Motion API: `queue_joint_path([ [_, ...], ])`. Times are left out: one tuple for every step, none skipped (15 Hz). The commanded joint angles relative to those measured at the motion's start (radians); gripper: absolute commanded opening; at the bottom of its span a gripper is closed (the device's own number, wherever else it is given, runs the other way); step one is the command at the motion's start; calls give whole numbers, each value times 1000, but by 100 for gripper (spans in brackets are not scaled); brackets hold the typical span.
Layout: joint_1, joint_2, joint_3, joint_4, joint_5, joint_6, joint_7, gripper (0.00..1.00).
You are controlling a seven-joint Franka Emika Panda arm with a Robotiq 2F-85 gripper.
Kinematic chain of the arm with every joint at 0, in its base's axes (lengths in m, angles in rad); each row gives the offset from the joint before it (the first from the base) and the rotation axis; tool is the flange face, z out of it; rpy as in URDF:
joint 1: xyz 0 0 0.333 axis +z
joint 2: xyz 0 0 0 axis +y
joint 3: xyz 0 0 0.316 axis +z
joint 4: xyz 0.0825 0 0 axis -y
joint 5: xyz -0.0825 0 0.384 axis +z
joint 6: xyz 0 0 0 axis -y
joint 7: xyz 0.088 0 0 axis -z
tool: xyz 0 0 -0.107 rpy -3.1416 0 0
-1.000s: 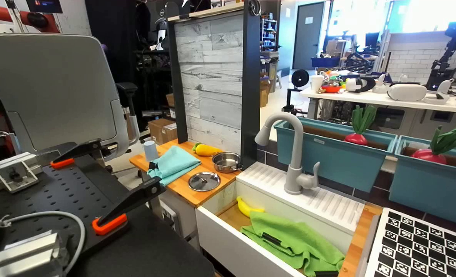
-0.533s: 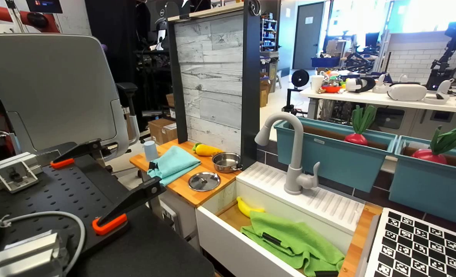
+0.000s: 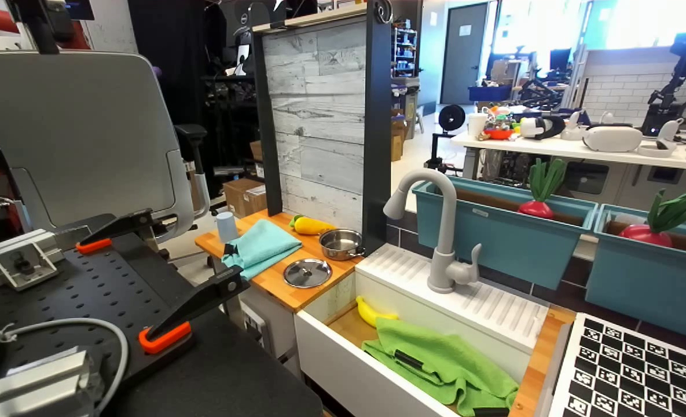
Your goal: Slide the blue cloth slightly to the right
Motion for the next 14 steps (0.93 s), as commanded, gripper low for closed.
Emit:
queue_joint_path([
  [-23, 126, -41, 7, -3, 175, -4, 100],
  [-31, 169, -61, 20, 0, 216, -23, 100],
  [-35, 209, -81, 33, 7, 254, -44, 100],
  [-37, 252, -107, 46, 22, 301, -69, 100],
  [-39, 297, -131, 64, 33, 331, -99, 100],
  [-44, 349, -156, 84, 41, 365, -126, 100],
  [-52, 398, -175, 105, 45, 394, -136, 100],
  [-59, 466, -196, 138, 51, 418, -163, 100],
  [-62, 523, -212, 172, 60, 429, -174, 100],
  [-69, 588, -225, 214, 62, 431, -182, 100],
  [-73, 638, -234, 252, 73, 423, -189, 100],
  [-77, 696, -243, 292, 99, 422, -217, 100],
  [-83, 747, -247, 328, 128, 426, -239, 100],
  [-92, 805, -245, 365, 160, 439, -263, 100],
])
